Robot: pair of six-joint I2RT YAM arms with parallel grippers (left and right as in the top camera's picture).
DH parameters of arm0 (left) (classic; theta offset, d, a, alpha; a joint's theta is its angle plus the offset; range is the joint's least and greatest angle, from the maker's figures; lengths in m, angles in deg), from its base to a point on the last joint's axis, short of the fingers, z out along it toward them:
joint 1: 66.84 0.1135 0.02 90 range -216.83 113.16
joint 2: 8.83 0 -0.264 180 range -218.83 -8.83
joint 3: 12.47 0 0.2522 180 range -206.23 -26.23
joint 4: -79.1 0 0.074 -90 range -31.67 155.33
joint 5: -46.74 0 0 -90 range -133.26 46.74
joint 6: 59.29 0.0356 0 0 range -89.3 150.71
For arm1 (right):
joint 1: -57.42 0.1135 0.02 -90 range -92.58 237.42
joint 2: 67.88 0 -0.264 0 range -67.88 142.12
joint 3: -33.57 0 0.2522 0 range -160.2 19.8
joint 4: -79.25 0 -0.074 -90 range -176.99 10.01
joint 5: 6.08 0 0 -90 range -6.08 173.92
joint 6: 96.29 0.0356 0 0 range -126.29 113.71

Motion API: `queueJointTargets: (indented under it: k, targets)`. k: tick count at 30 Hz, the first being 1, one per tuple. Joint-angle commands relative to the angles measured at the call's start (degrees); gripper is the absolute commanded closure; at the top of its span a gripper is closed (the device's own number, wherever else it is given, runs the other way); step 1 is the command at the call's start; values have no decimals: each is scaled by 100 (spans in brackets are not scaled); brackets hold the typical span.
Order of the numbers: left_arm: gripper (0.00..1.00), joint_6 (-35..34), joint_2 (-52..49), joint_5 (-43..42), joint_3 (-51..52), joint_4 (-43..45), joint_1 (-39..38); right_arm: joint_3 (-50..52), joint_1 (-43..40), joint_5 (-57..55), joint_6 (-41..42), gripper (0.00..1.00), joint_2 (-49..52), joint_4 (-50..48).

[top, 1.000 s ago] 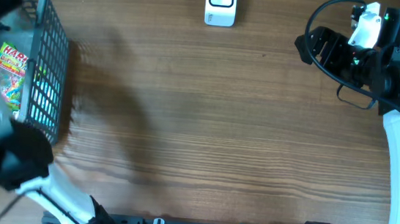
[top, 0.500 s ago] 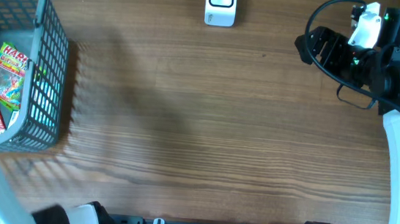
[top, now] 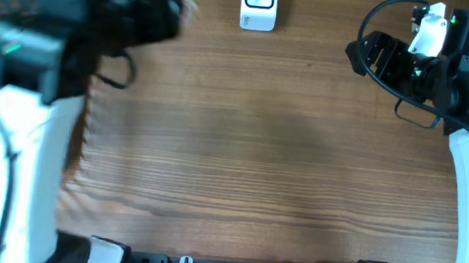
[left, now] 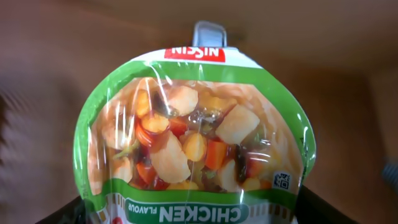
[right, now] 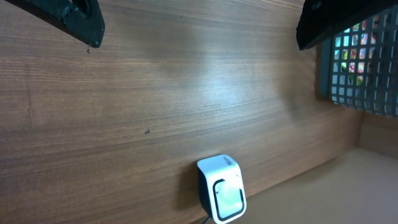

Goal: Scan the item barcode
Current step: 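Lift the cup out and set it on the table center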

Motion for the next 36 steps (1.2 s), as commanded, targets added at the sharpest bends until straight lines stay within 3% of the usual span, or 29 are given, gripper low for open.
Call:
queueJointTargets:
  k: [1, 7, 15, 33, 36]
  targets:
    - [32, -118, -649, 76, -11, -433, -719, -83, -17, 92, 48, 0, 39, -2]
    - [33, -114, -1709, 70, -11, -1244, -1384, -83, -17, 92, 46, 0, 39, 0]
    - [32, 195, -2675, -466, -11, -2168, -1488, -83, -17, 92, 48, 0, 39, -2]
    - [29, 181, -4535, -741, 37, -2004, -2085, -83, -17, 92, 46, 0, 39, 0]
    - [23, 168, -4636, -741, 37, -1836, -2076, -83, -17, 92, 46, 0, 39, -2]
